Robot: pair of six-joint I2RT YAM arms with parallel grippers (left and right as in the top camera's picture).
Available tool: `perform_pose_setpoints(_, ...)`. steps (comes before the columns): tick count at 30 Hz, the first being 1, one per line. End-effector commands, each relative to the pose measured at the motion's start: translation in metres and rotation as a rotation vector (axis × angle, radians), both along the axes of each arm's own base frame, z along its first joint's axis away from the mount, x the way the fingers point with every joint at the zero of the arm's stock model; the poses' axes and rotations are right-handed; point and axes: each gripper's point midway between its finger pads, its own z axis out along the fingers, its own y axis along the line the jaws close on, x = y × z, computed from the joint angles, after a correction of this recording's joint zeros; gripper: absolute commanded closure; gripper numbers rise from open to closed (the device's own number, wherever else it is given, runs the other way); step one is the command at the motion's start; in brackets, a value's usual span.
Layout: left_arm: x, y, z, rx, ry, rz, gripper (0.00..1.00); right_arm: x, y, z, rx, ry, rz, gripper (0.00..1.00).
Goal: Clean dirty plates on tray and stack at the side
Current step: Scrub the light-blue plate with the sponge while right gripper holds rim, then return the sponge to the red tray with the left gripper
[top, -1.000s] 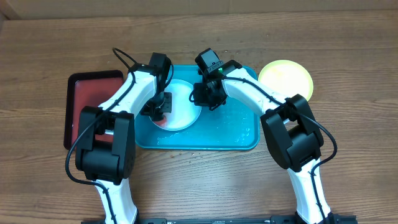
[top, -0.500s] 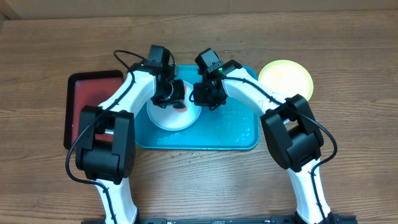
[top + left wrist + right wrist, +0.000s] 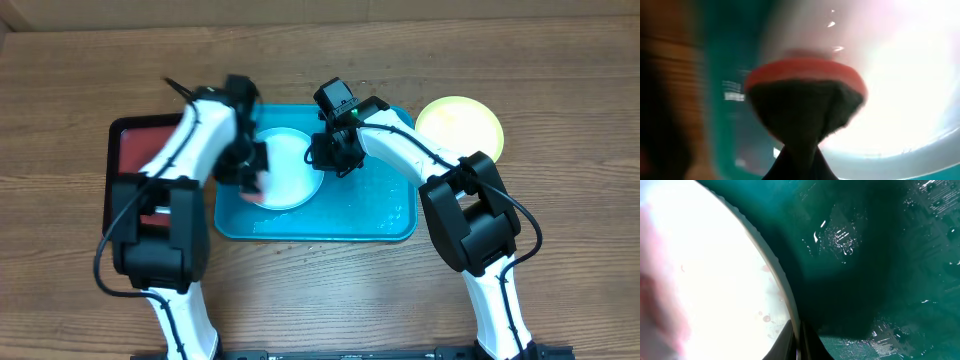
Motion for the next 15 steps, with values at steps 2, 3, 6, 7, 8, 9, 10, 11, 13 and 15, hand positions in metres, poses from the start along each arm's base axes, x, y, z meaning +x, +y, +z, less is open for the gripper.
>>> perform_pose_setpoints(2, 0.035, 0.040, 0.050, 0.038, -0.142, 0.157, 0.96, -0.021, -0.032, -0.056, -0.156, 0.096, -0.014, 0.96)
perform_pose_setpoints(3, 0.038, 0.046, 0.054, 0.038, -0.158, 0.173, 0.96, -0.020, -0.031, -0.056, -0.155, 0.094, -0.014, 0.96)
perform_pose_setpoints(6, 0.038, 0.071, 0.056, 0.088, -0.165, 0.214, 0.96, -0.018, -0.030, -0.056, -0.149, 0.084, -0.015, 0.96)
perform_pose_setpoints(7, 0.036, 0.079, 0.054, 0.110, -0.158, 0.227, 0.96, -0.018, -0.030, -0.056, -0.148, 0.083, -0.015, 0.96)
perform_pose_setpoints(8, 0.034, 0.089, 0.053, 0.134, -0.153, 0.251, 0.96, -0.018, -0.030, -0.056, -0.148, 0.083, -0.015, 0.96)
perform_pose_setpoints(9, 0.031, 0.096, 0.051, 0.152, -0.146, 0.279, 0.96, -0.018, -0.030, -0.056, -0.149, 0.084, -0.015, 0.96)
perform_pose_setpoints(10, 0.029, 0.103, 0.049, 0.160, -0.140, 0.306, 0.96, -0.019, -0.030, -0.056, -0.150, 0.086, -0.015, 0.96)
perform_pose_setpoints(11, 0.027, 0.110, 0.048, 0.161, -0.136, 0.324, 0.96, -0.019, -0.031, -0.056, -0.152, 0.088, -0.014, 0.96)
perform_pose_setpoints(13, 0.026, 0.122, 0.042, 0.166, -0.139, 0.352, 0.96, -0.020, -0.031, -0.056, -0.153, 0.090, -0.014, 0.96)
perform_pose_setpoints(15, 0.025, 0.136, 0.036, 0.181, -0.149, 0.383, 0.96, -0.019, -0.031, -0.056, -0.152, 0.089, -0.014, 0.96)
